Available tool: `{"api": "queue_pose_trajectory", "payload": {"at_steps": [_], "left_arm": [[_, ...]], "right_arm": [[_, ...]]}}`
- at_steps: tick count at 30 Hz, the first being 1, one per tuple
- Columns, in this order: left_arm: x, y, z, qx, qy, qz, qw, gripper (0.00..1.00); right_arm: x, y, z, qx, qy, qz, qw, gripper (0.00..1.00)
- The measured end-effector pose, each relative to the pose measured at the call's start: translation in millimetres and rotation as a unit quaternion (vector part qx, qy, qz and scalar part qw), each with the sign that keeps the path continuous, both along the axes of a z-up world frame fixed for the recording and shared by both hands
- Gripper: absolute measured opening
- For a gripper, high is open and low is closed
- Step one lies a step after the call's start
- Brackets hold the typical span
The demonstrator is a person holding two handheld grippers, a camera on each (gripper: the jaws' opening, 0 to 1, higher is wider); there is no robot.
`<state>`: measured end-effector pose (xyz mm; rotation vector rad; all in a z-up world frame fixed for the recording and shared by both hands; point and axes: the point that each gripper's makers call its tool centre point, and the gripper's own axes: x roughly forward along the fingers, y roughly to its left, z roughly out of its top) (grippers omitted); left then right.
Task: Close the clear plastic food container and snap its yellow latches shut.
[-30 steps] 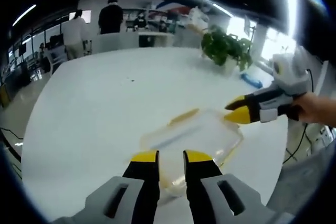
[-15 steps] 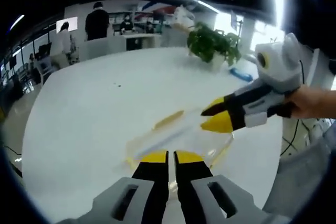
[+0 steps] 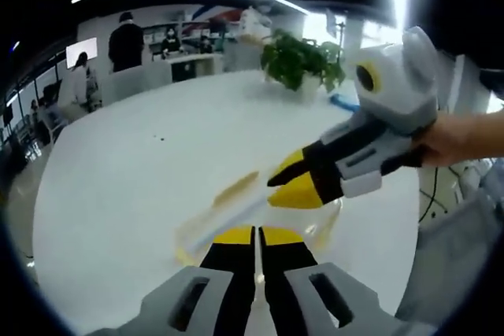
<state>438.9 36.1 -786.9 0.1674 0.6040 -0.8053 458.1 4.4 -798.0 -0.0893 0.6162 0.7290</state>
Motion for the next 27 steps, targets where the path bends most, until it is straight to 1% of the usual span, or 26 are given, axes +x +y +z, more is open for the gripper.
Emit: {"api": "queue_pose_trajectory", "payload": {"at_steps": [3,5,6,8,10,12,13,16,19,20,21,23,24,27], "left_arm": [[-1.2,-2.4,-1.0,0.007,-0.003,-0.012,0.9999,0.01],[-1.5,-3.5,-1.1,0.008,-0.005,-0.019,0.9998,0.06],[-2.0,-4.8,-1.0,0.007,-0.005,-0.025,0.9997,0.08],[-2.5,-6.3,-0.3,0.006,-0.007,-0.032,0.9994,0.13],[-2.1,-7.0,-0.2,0.012,-0.015,-0.043,0.9989,0.15],[-2.6,-7.3,-0.9,0.018,-0.017,-0.052,0.9983,0.18],[-2.8,-7.6,-1.1,0.020,-0.018,-0.057,0.9980,0.19],[-3.8,-7.4,-5.3,0.028,-0.016,-0.064,0.9974,0.22],[-6.4,-5.7,-11.3,0.048,-0.018,-0.078,0.9956,0.24],[-7.7,-6.0,-11.3,0.049,-0.019,-0.081,0.9953,0.25],[-8.4,-6.5,-11.0,0.048,-0.019,-0.084,0.9952,0.26],[-10.0,-8.1,-10.9,0.045,-0.017,-0.088,0.9950,0.28],[-11.0,-8.8,-11.4,0.046,-0.018,-0.092,0.9945,0.29],[-16.1,-11.9,-13.1,0.066,-0.034,-0.120,0.9900,0.34]], "right_arm": [[0.5,1.6,0.4,-0.001,0.000,0.009,1.0000,0.08],[-0.4,4.3,0.1,0.001,0.001,0.022,0.9997,0.08],[-1.4,6.4,-0.6,-0.003,0.000,0.037,0.9993,0.09],[-1.5,7.6,-1.1,-0.009,-0.004,0.048,0.9988,0.11],[-3.0,11.9,-2.3,-0.012,-0.002,0.068,0.9976,0.14],[-2.0,12.9,-2.6,-0.018,-0.006,0.075,0.9970,0.18],[0.1,13.7,-1.3,-0.023,-0.018,0.082,0.9962,0.19],[1.1,17.0,-1.8,-0.018,-0.011,0.088,0.9959,0.21],[1.4,17.8,-5.3,-0.035,-0.012,0.102,0.9941,0.23],[0.5,16.3,-8.8,-0.057,-0.016,0.117,0.9913,0.23],[0.0,18.2,-8.3,-0.058,-0.020,0.122,0.9906,0.24],[0.3,20.2,-6.6,-0.051,-0.016,0.123,0.9909,0.25],[1.3,21.5,-6.5,-0.051,-0.016,0.128,0.9904,0.25],[2.9,23.3,-6.3,-0.054,-0.016,0.136,0.9891,0.26]]}}
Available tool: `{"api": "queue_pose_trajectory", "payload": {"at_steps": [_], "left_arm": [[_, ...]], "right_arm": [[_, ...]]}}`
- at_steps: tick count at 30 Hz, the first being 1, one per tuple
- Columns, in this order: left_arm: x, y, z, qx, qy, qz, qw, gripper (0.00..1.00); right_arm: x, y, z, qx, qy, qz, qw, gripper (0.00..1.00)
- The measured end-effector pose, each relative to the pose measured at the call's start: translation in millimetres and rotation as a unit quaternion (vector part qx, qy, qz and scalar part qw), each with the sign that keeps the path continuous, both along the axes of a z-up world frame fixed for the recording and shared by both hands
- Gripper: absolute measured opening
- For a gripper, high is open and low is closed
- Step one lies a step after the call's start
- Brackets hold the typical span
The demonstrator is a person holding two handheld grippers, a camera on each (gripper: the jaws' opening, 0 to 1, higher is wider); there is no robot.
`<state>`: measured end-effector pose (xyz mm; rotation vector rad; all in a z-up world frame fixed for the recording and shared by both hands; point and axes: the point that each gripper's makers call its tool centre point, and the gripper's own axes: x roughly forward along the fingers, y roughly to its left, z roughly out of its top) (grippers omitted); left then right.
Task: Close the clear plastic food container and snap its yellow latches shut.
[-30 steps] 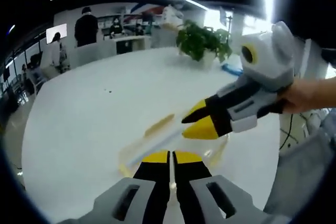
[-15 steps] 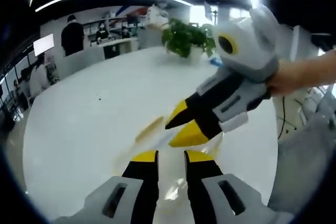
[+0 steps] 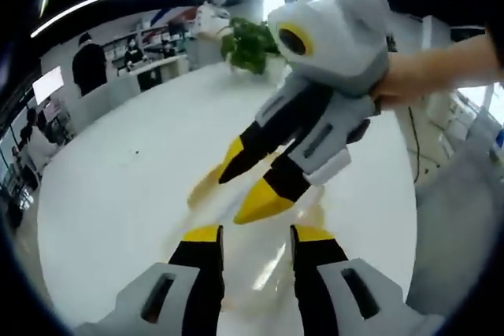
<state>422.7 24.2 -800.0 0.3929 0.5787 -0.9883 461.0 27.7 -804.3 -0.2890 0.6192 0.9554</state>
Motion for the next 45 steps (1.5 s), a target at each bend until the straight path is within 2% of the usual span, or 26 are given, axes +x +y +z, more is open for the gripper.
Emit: {"api": "queue_pose_trajectory", "payload": {"at_steps": [5,9,11,14,17,20,21,24,31,34,40,44,45], "left_arm": [[-5.8,-2.6,-3.0,0.005,-0.003,-0.017,0.9998,0.41],[-4.6,1.9,-8.2,0.039,-0.026,-0.029,0.9985,0.44],[-2.0,3.7,-9.6,0.053,-0.039,-0.031,0.9974,0.45],[-1.1,3.1,-10.3,0.051,-0.036,-0.033,0.9975,0.46],[-0.7,1.8,-11.5,0.050,-0.039,-0.042,0.9971,0.47],[-1.4,1.7,-13.0,0.061,-0.048,-0.055,0.9955,0.47],[-1.5,1.6,-13.1,0.061,-0.048,-0.056,0.9954,0.48],[-0.9,-0.7,-12.6,0.052,-0.047,-0.062,0.9956,0.47],[-0.3,-3.4,-13.3,0.051,-0.053,-0.072,0.9947,0.48],[0.1,-3.9,-13.5,0.052,-0.051,-0.075,0.9945,0.48],[2.4,-5.2,-11.5,0.042,-0.027,-0.078,0.9957,0.46],[1.0,-6.6,-12.4,0.049,-0.023,-0.086,0.9948,0.46],[0.2,-7.6,-12.2,0.049,-0.021,-0.091,0.9945,0.45]], "right_arm": [[-0.3,3.0,-0.3,-0.007,0.003,0.017,0.9998,0.34],[6.1,3.6,4.1,-0.013,-0.003,0.020,0.9997,0.46],[8.5,4.1,4.3,-0.016,-0.001,0.030,0.9994,0.46],[12.3,4.0,2.6,-0.022,0.005,0.043,0.9988,0.46],[12.7,6.1,-1.4,-0.046,0.010,0.092,0.9946,0.45],[10.5,7.9,-6.7,-0.053,0.038,0.116,0.9911,0.46],[8.9,8.2,-9.8,-0.051,0.061,0.123,0.9893,0.47],[11.3,7.0,-9.2,-0.049,0.070,0.134,0.9873,0.48],[10.8,4.8,-11.2,-0.075,0.096,0.181,0.9759,0.45],[8.8,4.4,-12.7,-0.097,0.106,0.212,0.9666,0.44],[9.7,6.6,-15.3,-0.130,0.143,0.227,0.9546,0.43],[8.7,7.8,-16.4,-0.160,0.155,0.237,0.9454,0.43],[6.5,6.6,-16.6,-0.167,0.164,0.244,0.9412,0.43]]}}
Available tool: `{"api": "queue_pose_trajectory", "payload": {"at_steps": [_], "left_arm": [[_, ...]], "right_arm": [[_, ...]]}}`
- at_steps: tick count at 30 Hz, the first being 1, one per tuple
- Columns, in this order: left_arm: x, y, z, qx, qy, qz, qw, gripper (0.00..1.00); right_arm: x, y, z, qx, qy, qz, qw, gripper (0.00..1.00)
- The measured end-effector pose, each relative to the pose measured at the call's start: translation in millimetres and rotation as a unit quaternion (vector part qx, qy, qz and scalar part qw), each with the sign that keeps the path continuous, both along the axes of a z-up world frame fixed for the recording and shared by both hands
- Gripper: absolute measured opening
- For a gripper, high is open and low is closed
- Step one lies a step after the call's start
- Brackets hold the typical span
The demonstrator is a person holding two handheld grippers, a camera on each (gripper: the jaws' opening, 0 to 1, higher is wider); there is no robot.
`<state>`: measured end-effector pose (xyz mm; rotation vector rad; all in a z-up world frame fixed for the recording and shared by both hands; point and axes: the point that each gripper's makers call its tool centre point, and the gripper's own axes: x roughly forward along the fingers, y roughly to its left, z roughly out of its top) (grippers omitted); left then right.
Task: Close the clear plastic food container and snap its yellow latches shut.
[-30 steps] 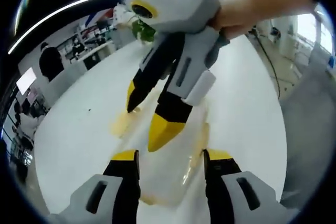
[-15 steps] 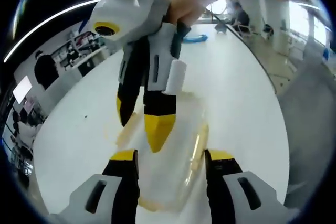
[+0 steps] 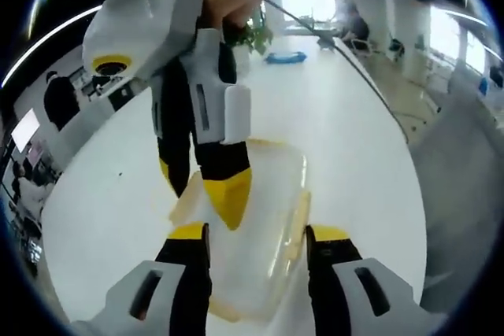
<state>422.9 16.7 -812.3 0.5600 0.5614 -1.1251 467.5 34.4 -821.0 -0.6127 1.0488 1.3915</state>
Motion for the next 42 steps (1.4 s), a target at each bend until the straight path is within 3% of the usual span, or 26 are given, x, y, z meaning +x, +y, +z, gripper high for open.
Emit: {"api": "queue_pose_trajectory", "payload": {"at_steps": [4,9,22,25,29,32,33,34,37,42], "left_arm": [[-10.2,-8.3,-0.5,0.007,0.003,-0.013,0.9999,0.44],[-9.8,-9.5,-4.7,0.030,-0.024,-0.004,0.9992,0.44],[-9.9,-8.1,-5.9,0.033,-0.025,0.007,0.9991,0.44],[-9.5,-8.2,-7.4,0.030,-0.036,0.015,0.9988,0.44],[-9.3,-9.5,-9.6,0.049,-0.074,0.016,0.9959,0.44],[-9.6,-10.4,-10.5,0.054,-0.081,0.014,0.9952,0.42],[-10.7,-10.0,-10.8,0.079,-0.108,-0.019,0.9908,0.42],[-10.5,-6.9,-10.1,0.076,-0.113,0.003,0.9907,0.42],[-9.8,-7.1,-14.7,0.087,-0.127,-0.003,0.9881,0.41],[-8.8,-7.4,-13.3,0.077,-0.115,-0.010,0.9903,0.42]], "right_arm": [[-10.3,-4.8,-6.4,-0.031,0.052,0.015,0.9980,0.43],[-8.3,-2.4,-6.1,-0.045,0.049,0.026,0.9975,0.42],[-11.5,-2.3,-8.8,-0.065,0.097,0.045,0.9921,0.41],[-12.0,-4.7,-8.5,-0.073,0.098,0.052,0.9911,0.41],[-15.6,-5.4,-8.1,-0.070,0.091,0.051,0.9921,0.43],[-18.1,-4.7,-9.1,-0.071,0.083,0.049,0.9928,0.46],[-19.6,-3.8,-9.5,-0.070,0.082,0.053,0.9928,0.47],[-19.8,-4.3,-9.7,-0.072,0.082,0.054,0.9926,0.47],[-19.3,-4.5,-9.7,-0.071,0.078,0.053,0.9930,0.48],[-18.7,-4.5,-10.8,-0.063,0.074,0.044,0.9943,0.48]]}}
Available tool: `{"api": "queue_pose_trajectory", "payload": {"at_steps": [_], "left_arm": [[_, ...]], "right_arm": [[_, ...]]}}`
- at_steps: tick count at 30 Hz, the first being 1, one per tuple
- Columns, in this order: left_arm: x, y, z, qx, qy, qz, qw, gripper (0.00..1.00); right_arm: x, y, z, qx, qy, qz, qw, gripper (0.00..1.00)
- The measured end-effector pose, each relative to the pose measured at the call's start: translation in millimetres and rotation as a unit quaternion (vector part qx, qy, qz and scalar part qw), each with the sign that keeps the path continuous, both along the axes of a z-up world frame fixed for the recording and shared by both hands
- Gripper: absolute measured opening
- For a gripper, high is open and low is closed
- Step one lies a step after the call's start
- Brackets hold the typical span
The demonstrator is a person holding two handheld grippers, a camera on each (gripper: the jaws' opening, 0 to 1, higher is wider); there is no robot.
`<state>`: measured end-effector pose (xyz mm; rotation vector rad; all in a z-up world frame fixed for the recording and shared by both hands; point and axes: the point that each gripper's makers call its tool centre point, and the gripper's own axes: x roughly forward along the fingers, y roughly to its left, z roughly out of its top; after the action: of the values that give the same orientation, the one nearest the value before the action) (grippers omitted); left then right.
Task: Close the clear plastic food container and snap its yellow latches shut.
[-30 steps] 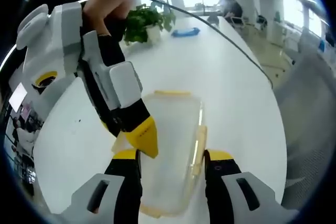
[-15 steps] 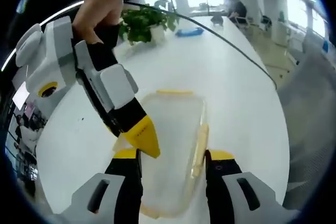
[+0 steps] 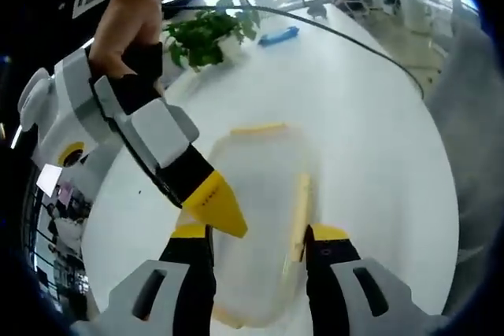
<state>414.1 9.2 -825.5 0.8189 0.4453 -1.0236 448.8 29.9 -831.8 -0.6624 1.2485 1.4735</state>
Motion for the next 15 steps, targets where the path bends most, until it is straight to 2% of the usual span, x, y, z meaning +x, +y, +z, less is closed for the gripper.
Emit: {"api": "queue_pose_trajectory", "payload": {"at_steps": [9,15], "left_arm": [[-0.5,0.8,-0.2,0.014,-0.001,-0.012,0.9998,0.42],[-0.8,0.9,-0.3,0.015,0.001,-0.015,0.9998,0.42]], "right_arm": [[0.1,2.0,1.8,0.041,-0.024,-0.034,0.9983,0.49],[0.9,2.9,2.6,0.048,-0.035,-0.029,0.9978,0.50]]}}
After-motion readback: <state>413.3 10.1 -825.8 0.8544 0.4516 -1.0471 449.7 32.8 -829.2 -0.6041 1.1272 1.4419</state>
